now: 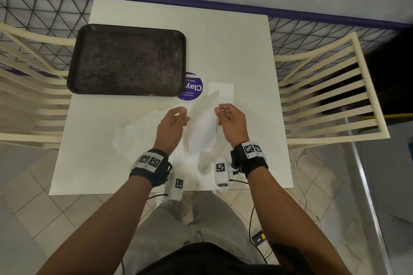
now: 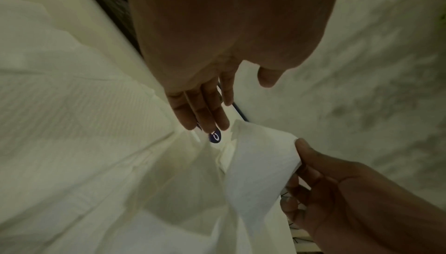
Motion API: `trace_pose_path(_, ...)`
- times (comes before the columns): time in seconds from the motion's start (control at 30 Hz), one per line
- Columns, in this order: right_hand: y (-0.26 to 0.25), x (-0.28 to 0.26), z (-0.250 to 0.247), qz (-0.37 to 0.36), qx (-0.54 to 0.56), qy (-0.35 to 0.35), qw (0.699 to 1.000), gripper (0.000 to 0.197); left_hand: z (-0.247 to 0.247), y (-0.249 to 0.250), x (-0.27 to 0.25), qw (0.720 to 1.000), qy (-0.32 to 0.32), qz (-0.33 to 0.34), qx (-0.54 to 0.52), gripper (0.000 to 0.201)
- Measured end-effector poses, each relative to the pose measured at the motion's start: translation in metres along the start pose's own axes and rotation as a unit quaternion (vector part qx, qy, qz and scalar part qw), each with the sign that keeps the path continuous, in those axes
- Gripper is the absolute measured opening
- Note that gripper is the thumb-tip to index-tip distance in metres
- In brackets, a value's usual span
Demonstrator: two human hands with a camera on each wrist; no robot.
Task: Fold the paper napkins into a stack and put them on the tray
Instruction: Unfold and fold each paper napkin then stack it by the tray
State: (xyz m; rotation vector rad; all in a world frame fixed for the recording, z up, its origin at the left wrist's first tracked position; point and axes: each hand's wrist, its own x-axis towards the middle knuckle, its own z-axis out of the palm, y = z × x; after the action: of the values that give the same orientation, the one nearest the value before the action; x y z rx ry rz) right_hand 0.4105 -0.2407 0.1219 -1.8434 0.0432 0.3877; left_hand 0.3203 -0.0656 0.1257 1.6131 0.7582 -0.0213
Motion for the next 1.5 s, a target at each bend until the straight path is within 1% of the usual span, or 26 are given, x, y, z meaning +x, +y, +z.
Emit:
trace_pose_path(0.13,-0.006,-0.003,0.001,0.001,0.026,-0.002,1.000,0.015,-0.003,0.001,-0.002,0.998,-0.054,-0.019,0.007,0.057)
trace_pose_path(0.23,-0.008,-0.006,0.000,0.009,0.029,-0.003,1.000,0.018,-0.004,0.000,-0.005,0.997,-0.059,0.010,-0.045,0.052)
trace_pose_path(0.27,-0.009,-0.008,-0.001,0.011,0.033,-0.008,0.999,0.022,-0.004,-0.001,-0.005,0.997,-0.051,0.029,-0.053,0.049)
trace_pose_path(0.3,-0.010,-0.009,-0.002,0.007,0.035,-0.018,0.999,0.032,-0.004,-0.003,-0.004,0.997,-0.042,0.045,-0.054,0.046)
trace_pose_path(0.37,-0.010,-0.013,-0.005,-0.028,0.019,-0.043,0.999,0.058,-0.006,-0.004,-0.004,0.996,-0.023,0.072,-0.055,0.038)
trace_pose_path(0.4,-0.011,-0.014,-0.007,-0.050,0.004,-0.059,0.997,0.066,-0.007,-0.005,-0.004,0.995,-0.015,0.082,-0.054,0.036)
trace_pose_path(0.43,-0.012,-0.015,-0.007,-0.068,-0.010,-0.072,0.995,0.067,-0.008,-0.005,-0.003,0.995,-0.008,0.091,-0.048,0.033)
trace_pose_path(0.47,-0.014,-0.016,-0.008,-0.079,-0.024,-0.082,0.993,0.061,-0.009,-0.005,-0.003,0.994,-0.003,0.098,-0.038,0.028)
trace_pose_path(0.53,-0.016,-0.016,-0.007,-0.084,-0.052,-0.086,0.991,0.043,-0.011,-0.005,-0.002,0.995,0.008,0.101,-0.010,0.020)
trace_pose_path(0.6,-0.016,-0.016,-0.006,-0.088,-0.085,-0.080,0.989,0.030,-0.011,-0.003,-0.002,0.995,0.014,0.095,0.013,0.018)
trace_pose_path(0.8,-0.016,-0.017,-0.003,-0.091,-0.111,-0.057,0.988,0.012,-0.012,-0.001,-0.005,0.991,0.034,0.110,0.068,0.017)
trace_pose_path(1.0,-0.016,-0.020,-0.004,-0.102,-0.131,-0.044,0.985,0.005,-0.011,0.002,-0.010,0.989,0.055,0.117,0.076,0.008)
trace_pose_path(1.07,-0.016,-0.020,-0.002,-0.111,-0.153,-0.035,0.981,0.006,-0.011,0.000,-0.009,0.982,0.064,0.141,0.105,0.006)
trace_pose_path(1.13,-0.017,-0.021,0.000,-0.118,-0.209,-0.028,0.970,0.012,-0.010,-0.002,-0.008,0.974,0.069,0.161,0.146,0.006)
trace_pose_path(1.2,-0.022,-0.021,0.004,-0.127,-0.267,-0.039,0.955,0.016,-0.009,-0.002,-0.008,0.965,0.059,0.189,0.171,0.006)
trace_pose_path(1.3,-0.030,-0.024,0.012,-0.146,-0.295,-0.060,0.942,0.013,-0.008,-0.001,-0.010,0.956,0.028,0.234,0.175,0.003)
trace_pose_path(1.4,-0.033,-0.023,0.015,-0.133,-0.286,-0.069,0.946,0.011,-0.008,0.000,-0.010,0.965,0.019,0.217,0.142,0.006)
trace_pose_path(1.5,-0.028,-0.019,0.010,-0.096,-0.237,-0.060,0.965,0.015,-0.011,-0.002,-0.007,0.972,0.031,0.195,0.125,0.008)
